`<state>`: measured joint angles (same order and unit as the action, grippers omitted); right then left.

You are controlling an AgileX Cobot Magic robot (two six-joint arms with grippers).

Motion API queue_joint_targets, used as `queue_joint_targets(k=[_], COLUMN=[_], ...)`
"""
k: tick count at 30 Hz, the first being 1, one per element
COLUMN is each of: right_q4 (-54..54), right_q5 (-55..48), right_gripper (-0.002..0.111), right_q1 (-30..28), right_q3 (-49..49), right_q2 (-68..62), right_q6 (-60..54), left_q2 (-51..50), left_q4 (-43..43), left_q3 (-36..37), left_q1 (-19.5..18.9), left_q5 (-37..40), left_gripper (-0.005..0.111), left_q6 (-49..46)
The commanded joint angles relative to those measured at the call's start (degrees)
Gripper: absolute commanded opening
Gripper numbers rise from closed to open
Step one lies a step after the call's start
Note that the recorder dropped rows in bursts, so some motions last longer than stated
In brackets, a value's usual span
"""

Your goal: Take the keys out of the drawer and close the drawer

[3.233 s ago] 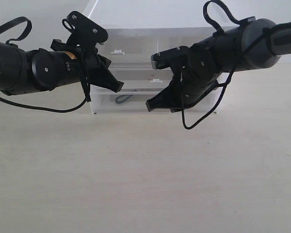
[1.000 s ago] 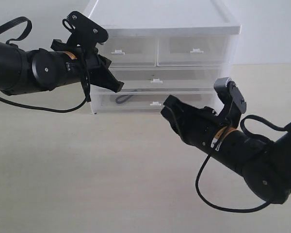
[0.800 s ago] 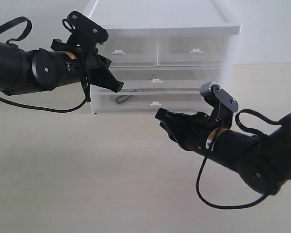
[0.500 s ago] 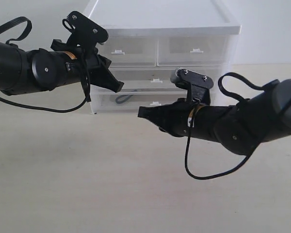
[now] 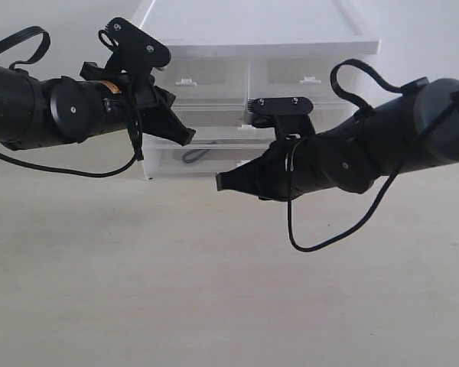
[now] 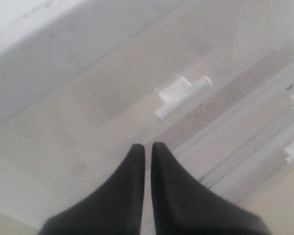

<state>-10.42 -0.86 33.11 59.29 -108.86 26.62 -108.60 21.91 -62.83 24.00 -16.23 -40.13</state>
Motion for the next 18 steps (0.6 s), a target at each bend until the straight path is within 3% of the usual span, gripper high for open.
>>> queue_joint_targets(k=[1, 18], right_q4=[-0.61, -2.10], right_q5=[-4.85, -10.09], right_gripper=[0.000, 0.000], right_q1=[0.64, 2.87], right_q3=[3.16, 5.44], right_q2=[0.21, 0.21], right_q6=[-1.60, 1.29], left_q2=[-1.12, -1.12], left_q4=[4.04, 4.04], left_q3=[-1.34, -1.34], left_q1=[-2.76, -2.76], left_q5=[-21.06, -21.06], left_gripper=[0.004, 0.004], left_q6=[0.42, 0.42])
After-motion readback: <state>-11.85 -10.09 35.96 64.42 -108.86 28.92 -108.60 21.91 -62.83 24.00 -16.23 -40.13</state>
